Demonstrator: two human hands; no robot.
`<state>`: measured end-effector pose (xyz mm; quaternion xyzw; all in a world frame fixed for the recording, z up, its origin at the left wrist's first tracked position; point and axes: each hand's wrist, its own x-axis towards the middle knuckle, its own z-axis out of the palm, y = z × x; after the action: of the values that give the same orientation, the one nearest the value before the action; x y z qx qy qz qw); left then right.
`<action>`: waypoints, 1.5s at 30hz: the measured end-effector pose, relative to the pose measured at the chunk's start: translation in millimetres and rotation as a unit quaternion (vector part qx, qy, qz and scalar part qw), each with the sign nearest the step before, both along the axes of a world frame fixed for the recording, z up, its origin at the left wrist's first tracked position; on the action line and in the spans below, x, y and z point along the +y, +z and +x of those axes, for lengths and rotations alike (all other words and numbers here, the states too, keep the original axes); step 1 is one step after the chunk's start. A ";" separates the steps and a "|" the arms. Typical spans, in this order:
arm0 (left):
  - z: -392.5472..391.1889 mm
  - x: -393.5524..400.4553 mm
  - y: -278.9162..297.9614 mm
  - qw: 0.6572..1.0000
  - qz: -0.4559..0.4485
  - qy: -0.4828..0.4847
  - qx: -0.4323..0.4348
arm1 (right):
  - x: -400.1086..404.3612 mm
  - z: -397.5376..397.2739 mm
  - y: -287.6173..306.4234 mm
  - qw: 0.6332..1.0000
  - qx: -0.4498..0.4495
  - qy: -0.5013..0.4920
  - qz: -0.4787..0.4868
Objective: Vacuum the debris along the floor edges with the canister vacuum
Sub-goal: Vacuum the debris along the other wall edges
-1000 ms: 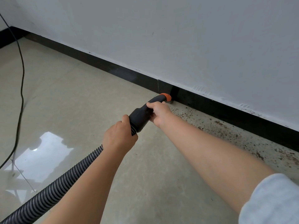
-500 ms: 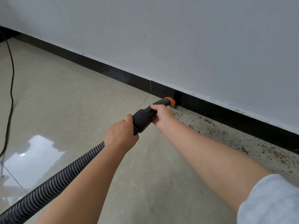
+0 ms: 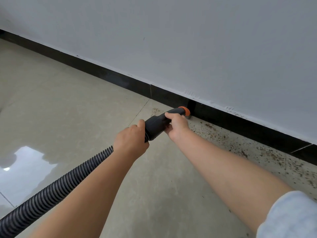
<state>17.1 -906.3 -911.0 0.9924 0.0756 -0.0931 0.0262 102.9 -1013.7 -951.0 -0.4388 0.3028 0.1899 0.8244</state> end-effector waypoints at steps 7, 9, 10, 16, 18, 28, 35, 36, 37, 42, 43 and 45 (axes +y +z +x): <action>0.5 -11.0 -1.3 1.000 -0.001 -0.023 -0.003 | -13.7 -4.5 0.6 0.999 0.011 -0.034 0.002; -0.1 -12.0 -3.2 1.000 -0.004 -0.025 -0.006 | -15.6 -5.0 -0.4 0.999 0.012 -0.034 0.004; -0.7 -12.0 -3.8 1.000 -0.005 -0.026 -0.009 | -15.7 -5.0 -0.5 0.999 0.013 -0.032 0.003; -6.5 0.8 0.8 0.999 0.024 -0.001 -0.044 | 4.5 -4.0 5.8 1.000 -0.002 -0.012 0.027; -10.5 10.3 1.9 0.998 0.037 0.014 -0.051 | 17.1 -4.5 8.8 0.999 -0.015 0.014 0.031; -9.1 31.8 -1.6 0.995 0.064 0.059 -0.052 | 48.2 1.4 6.7 0.997 -0.017 0.051 0.059; 0.7 31.5 -5.5 0.995 0.053 0.073 -0.051 | 48.5 12.5 -1.0 0.996 -0.023 0.047 0.070; 1.0 32.8 -5.5 0.994 0.054 0.075 -0.052 | 49.5 13.0 -0.8 0.996 -0.026 0.051 0.073; 0.9 33.6 -5.4 0.994 0.054 0.076 -0.053 | 50.8 13.5 -0.7 0.995 -0.028 0.055 0.073; 6.2 41.0 -6.3 0.993 0.061 0.091 -0.050 | 66.0 19.4 1.1 0.994 -0.027 0.078 0.076; 7.9 43.7 -6.4 0.992 0.061 0.101 -0.050 | 69.5 21.7 1.6 0.993 -0.028 0.081 0.081; 9.3 48.6 -5.9 0.990 0.057 0.124 -0.046 | 76.0 25.7 1.4 0.991 -0.028 0.093 0.091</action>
<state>26.4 -857.7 -916.9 0.9786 0.2016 -0.0387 -0.0158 128.6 -937.7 -949.6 -0.3937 0.2188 0.2798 0.8478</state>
